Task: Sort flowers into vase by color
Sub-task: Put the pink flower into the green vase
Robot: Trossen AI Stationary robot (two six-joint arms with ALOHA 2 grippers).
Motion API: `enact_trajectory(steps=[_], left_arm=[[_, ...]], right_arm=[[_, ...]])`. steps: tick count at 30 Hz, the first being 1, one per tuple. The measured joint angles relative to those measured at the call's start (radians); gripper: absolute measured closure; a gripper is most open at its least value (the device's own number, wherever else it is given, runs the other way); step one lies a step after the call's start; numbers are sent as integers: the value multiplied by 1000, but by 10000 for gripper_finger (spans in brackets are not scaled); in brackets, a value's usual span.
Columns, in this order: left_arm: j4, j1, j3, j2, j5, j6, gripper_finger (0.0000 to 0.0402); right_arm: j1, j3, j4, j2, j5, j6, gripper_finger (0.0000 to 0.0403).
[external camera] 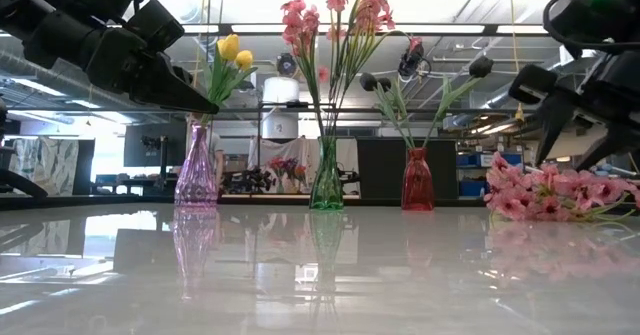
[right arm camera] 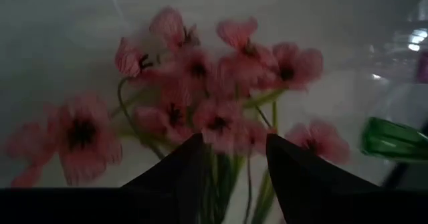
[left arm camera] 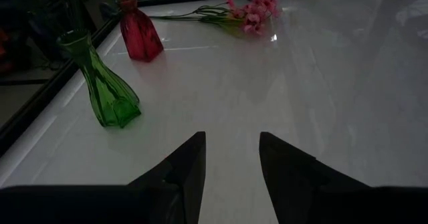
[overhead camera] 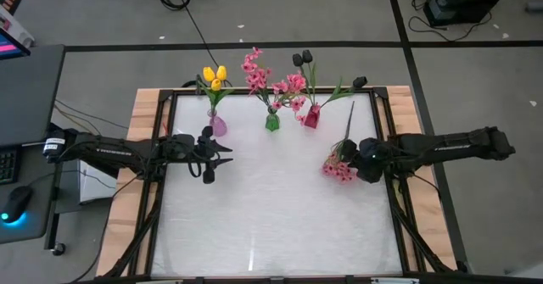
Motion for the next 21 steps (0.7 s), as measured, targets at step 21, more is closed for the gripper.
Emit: enact_trajectory(steps=[21], left_arm=[[0, 0, 0, 0, 0, 0, 255]], right_arm=[[75, -1, 202, 180, -132, 148, 234]])
